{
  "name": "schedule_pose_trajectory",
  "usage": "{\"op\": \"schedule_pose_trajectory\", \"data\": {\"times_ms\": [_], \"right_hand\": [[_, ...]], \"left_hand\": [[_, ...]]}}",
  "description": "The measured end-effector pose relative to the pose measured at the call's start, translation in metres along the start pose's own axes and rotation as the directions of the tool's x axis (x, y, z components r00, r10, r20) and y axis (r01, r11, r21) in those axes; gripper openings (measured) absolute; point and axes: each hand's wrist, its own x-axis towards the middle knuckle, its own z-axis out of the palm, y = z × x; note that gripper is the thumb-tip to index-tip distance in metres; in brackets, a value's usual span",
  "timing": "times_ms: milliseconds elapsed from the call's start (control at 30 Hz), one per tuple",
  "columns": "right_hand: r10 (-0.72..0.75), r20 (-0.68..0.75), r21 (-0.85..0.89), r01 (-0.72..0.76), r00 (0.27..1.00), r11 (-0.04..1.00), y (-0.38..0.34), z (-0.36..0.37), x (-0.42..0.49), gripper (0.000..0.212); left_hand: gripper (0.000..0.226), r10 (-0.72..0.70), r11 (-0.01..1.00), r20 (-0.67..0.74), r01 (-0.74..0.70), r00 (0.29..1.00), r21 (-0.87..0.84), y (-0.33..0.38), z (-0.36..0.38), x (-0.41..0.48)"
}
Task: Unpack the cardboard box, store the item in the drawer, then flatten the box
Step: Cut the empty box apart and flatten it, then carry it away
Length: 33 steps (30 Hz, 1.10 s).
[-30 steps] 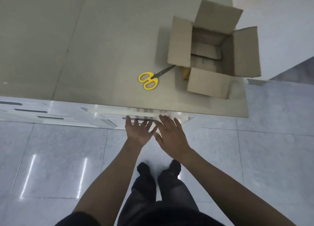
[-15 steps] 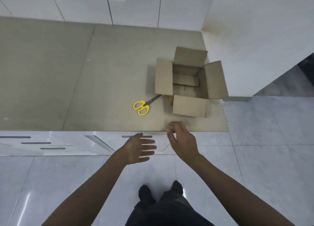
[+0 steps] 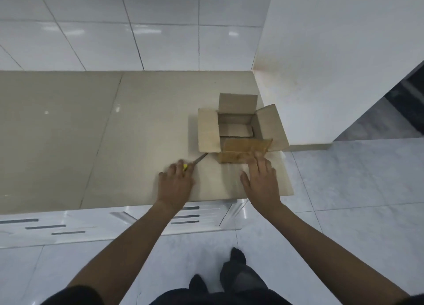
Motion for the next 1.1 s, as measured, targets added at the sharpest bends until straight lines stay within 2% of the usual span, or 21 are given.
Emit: {"op": "schedule_pose_trajectory", "data": {"times_ms": [100,200,300,433,600,700,767,867,900,1000,1100], "right_hand": [[0.034,0.037,-0.076,-0.031,0.999,0.997,0.009,0.006,0.024,0.044],[0.003,0.042,-0.146,0.003,0.999,0.989,0.016,0.012,0.04,0.027],[-0.034,0.05,-0.198,0.043,0.998,0.979,0.022,0.014,0.05,0.012],[-0.109,0.08,-0.157,0.12,0.991,0.98,0.03,0.006,0.059,0.013],[-0.164,0.0,-0.06,0.164,0.986,0.985,0.033,-0.017,0.078,0.001],[-0.161,-0.021,-0.047,0.16,0.987,0.986,0.026,-0.033,0.096,0.005],[-0.129,-0.023,-0.009,0.129,0.991,0.992,0.017,-0.038,0.108,0.009],[-0.067,0.049,0.091,0.063,0.997,0.994,0.007,-0.036,0.128,0.019],[-0.043,0.083,0.122,0.033,0.996,0.992,0.005,-0.033,0.134,0.021],[-0.002,0.17,0.242,-0.04,0.985,0.969,0.006,-0.033,0.153,0.028],[-0.004,0.28,0.293,-0.081,0.96,0.953,0.01,-0.04,0.173,0.031]], "left_hand": [[0.034,0.035,0.992,-0.074,-0.026,0.997,0.122,0.014,-0.003,-0.01],[0.037,-0.024,0.996,-0.124,0.034,0.992,0.077,0.017,-0.018,0.0],[0.045,-0.012,0.999,-0.119,0.018,0.993,0.047,0.013,-0.025,0.007],[0.022,0.0,0.998,-0.148,0.01,0.989,0.068,0.012,-0.02,0.009],[0.028,-0.03,0.998,-0.148,0.038,0.989,0.049,0.008,-0.025,0.013],[0.039,-0.11,0.982,-0.037,0.103,0.993,-0.161,0.002,-0.031,0.017],[0.049,-0.184,0.922,0.003,0.174,0.983,-0.347,-0.003,-0.026,0.022],[0.052,-0.443,0.626,0.025,0.329,0.896,-0.707,-0.004,-0.028,0.021],[0.053,-0.468,0.594,-0.031,0.289,0.883,-0.751,-0.003,-0.033,0.019],[0.059,-0.296,0.766,-0.354,-0.002,0.887,-0.643,-0.001,-0.043,0.016],[0.066,-0.184,0.842,-0.437,-0.088,0.881,-0.532,-0.004,-0.07,0.027]]}}
